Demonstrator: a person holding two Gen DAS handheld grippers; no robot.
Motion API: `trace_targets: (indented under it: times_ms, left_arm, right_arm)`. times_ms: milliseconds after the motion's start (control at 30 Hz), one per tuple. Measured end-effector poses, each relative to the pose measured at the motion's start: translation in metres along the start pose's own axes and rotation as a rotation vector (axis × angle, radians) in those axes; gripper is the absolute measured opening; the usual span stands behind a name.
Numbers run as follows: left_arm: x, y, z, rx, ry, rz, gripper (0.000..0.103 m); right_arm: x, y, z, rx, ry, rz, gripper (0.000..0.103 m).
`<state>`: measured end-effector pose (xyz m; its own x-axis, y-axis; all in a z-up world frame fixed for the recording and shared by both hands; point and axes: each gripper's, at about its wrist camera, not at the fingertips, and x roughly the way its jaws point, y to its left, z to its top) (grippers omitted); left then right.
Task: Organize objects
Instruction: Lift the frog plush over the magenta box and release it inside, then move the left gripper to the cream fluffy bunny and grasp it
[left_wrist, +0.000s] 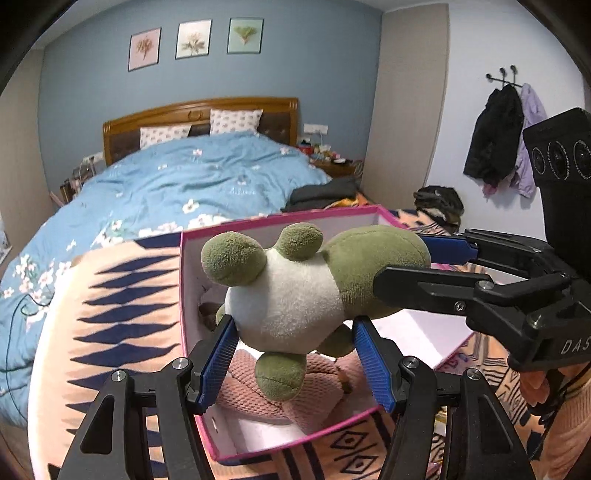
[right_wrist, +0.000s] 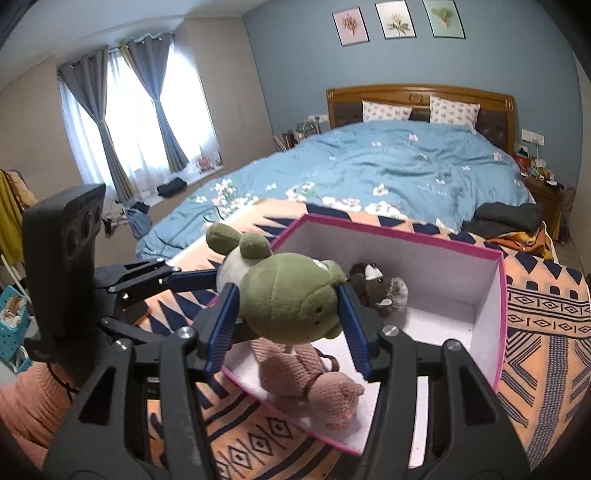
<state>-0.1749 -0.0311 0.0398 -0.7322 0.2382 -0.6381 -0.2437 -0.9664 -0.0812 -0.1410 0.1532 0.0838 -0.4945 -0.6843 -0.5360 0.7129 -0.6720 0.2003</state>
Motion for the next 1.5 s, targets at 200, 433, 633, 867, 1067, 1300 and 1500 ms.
trace_targets:
  times_ms: [200, 433, 633, 867, 1067, 1300, 1500]
  left_arm:
    - [0.025, 0.008, -0.004, -0.021, 0.057, 0.013, 0.065]
    - [0.043, 0.009, -0.007, -0.022, 0.115, 0.060, 0.064]
    - [0.043, 0.005, -0.006, -0.017, 0.109, 0.082, 0.064]
    - [0.027, 0.001, -0.011, -0.013, 0.055, 0.089, 0.069]
    - [0.003, 0.000, -0.013, -0.024, -0.015, 0.063, 0.082]
    - [-0.037, -0.010, -0.025, -0.018, -0.086, 0.004, 0.084]
    - [-0.066, -0.029, -0.044, 0.016, -0.127, -0.037, 0.091]
  right_arm:
    - [0.028, -0.013, -0.005, 0.027, 0.066, -0.012, 0.057]
    - [0.053, -0.031, -0.011, 0.088, 0.125, -0.009, 0.058]
    - [0.070, -0.034, -0.016, 0.102, 0.181, -0.051, 0.058]
    - [0.062, -0.034, -0.020, 0.106, 0.166, -0.062, 0.058]
    - [0.047, -0.033, -0.022, 0.127, 0.142, -0.043, 0.058]
    - [0.008, -0.011, -0.030, 0.079, 0.077, 0.000, 0.058]
    - [-0.031, 0.005, -0.049, 0.046, 0.044, 0.027, 0.061]
